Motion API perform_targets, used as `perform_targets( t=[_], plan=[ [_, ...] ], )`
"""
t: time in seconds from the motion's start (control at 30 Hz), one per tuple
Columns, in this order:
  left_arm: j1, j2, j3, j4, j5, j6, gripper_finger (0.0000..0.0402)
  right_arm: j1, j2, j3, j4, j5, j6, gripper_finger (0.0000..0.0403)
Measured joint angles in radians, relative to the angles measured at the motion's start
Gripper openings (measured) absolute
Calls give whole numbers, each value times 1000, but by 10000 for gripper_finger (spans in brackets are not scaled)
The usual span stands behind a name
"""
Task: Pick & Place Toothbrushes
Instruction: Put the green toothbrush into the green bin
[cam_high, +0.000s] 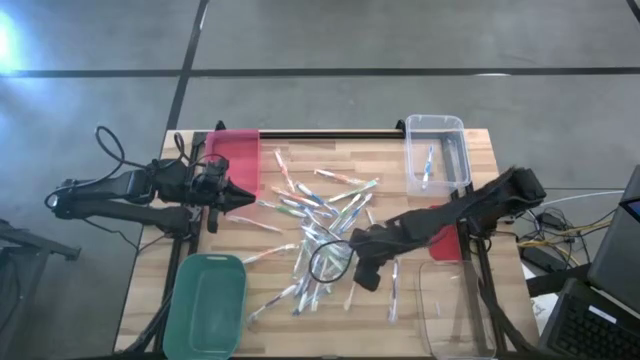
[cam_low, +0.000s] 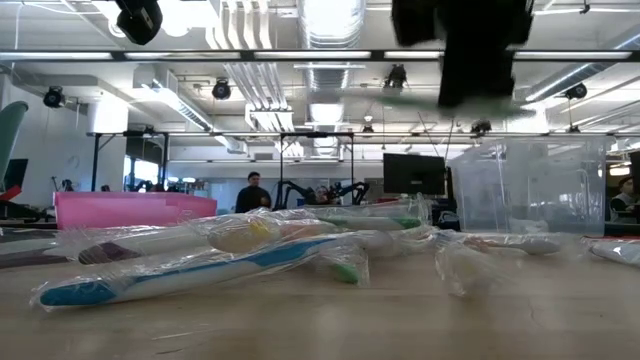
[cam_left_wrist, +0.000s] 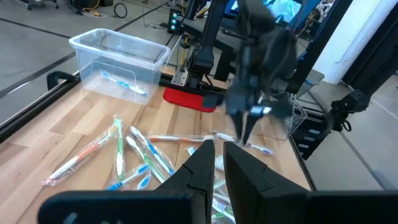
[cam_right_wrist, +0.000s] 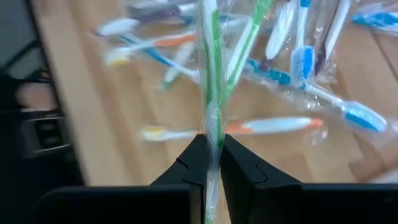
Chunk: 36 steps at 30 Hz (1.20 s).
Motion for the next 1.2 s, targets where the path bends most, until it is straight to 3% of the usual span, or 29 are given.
perform_targets(
  t=[0.2, 0.4, 0.53, 0.83, 1.2],
  plan=[
    [0, 0, 0, 0, 0, 0, 39, 65, -116, 133, -325, 109, 221, 23],
    [0, 0, 0, 0, 0, 0, 39, 205, -180, 300, -671, 252, 549, 23],
    [0, 0, 0, 0, 0, 0, 39, 305, -184, 382, -840, 291, 770, 23],
    [0, 0, 0, 0, 0, 0, 39, 495, -139, 409, -940, 256, 1130, 23],
    [0, 0, 0, 0, 0, 0, 39, 675, -13, 408, -947, 57, 1221, 22]
  ],
)
